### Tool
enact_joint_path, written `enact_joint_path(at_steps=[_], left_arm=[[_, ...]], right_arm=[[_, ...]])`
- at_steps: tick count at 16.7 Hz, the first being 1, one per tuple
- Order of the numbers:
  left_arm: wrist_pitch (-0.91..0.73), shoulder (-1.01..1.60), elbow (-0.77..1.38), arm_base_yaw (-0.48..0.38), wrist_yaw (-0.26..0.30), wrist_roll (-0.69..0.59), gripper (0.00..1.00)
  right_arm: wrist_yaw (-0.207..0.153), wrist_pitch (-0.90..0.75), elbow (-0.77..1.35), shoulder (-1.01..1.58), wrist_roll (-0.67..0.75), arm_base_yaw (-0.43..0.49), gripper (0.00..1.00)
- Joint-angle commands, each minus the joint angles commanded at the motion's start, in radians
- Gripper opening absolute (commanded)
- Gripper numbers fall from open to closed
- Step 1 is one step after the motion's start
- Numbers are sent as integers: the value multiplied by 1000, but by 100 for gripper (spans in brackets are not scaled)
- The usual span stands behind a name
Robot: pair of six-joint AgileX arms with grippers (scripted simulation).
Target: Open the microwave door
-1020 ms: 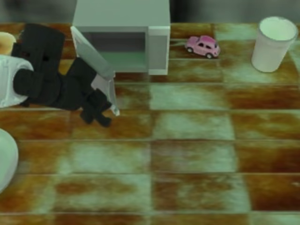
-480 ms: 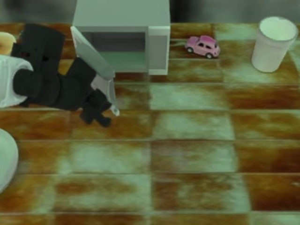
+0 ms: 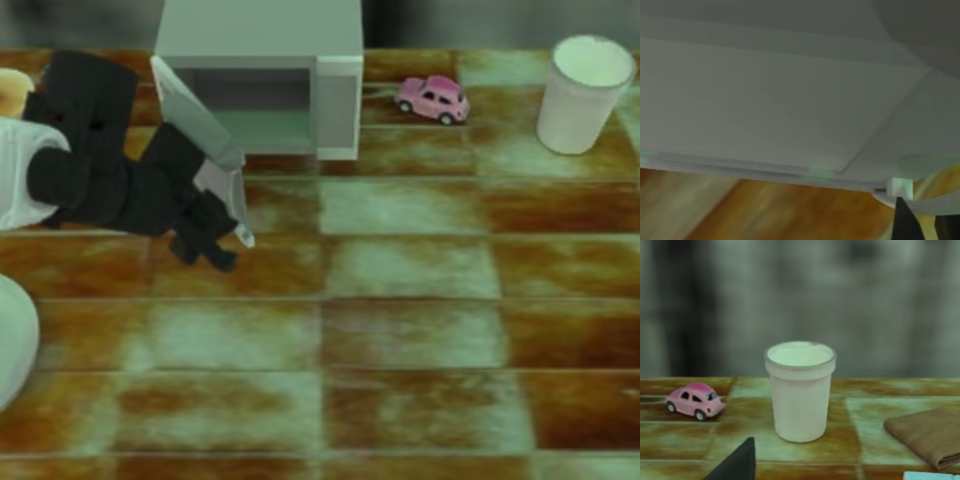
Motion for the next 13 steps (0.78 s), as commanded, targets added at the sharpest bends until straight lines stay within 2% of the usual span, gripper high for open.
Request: enact_joint_path(at_steps=[7, 13], left_arm=[[-37, -2, 4, 34, 51, 80, 0], [-40, -2, 4, 37, 54, 85, 0]], right_arm=[[0, 0, 0, 0, 0, 0, 100], [0, 0, 0, 0, 0, 0, 100]])
